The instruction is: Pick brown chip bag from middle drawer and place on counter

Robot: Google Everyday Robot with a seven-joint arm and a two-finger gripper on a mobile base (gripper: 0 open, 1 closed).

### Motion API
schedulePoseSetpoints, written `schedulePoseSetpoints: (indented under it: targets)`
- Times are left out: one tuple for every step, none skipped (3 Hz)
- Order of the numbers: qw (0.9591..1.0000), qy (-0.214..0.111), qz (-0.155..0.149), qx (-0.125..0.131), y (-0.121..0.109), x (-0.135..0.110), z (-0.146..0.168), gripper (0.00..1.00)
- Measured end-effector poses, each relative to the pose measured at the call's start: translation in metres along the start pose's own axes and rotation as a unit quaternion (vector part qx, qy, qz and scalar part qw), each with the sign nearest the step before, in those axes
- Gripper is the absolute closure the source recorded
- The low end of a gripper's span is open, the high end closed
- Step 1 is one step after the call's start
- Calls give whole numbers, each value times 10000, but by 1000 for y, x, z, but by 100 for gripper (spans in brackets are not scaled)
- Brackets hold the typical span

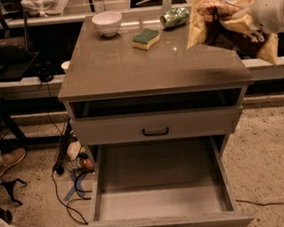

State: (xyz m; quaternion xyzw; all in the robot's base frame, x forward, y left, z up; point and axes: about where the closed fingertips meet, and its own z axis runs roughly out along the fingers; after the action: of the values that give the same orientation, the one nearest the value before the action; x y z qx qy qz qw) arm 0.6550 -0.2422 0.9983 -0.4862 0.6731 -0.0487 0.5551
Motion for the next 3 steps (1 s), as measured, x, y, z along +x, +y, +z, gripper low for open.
schedulePoseSetpoints:
  targets:
    - [9997,-105,208,23,-16,-19,38,100]
    - [9968,-235,672,-374,-4,-32,100,98]
    - [9921,-268,1022,-684,9,-34,135,77]
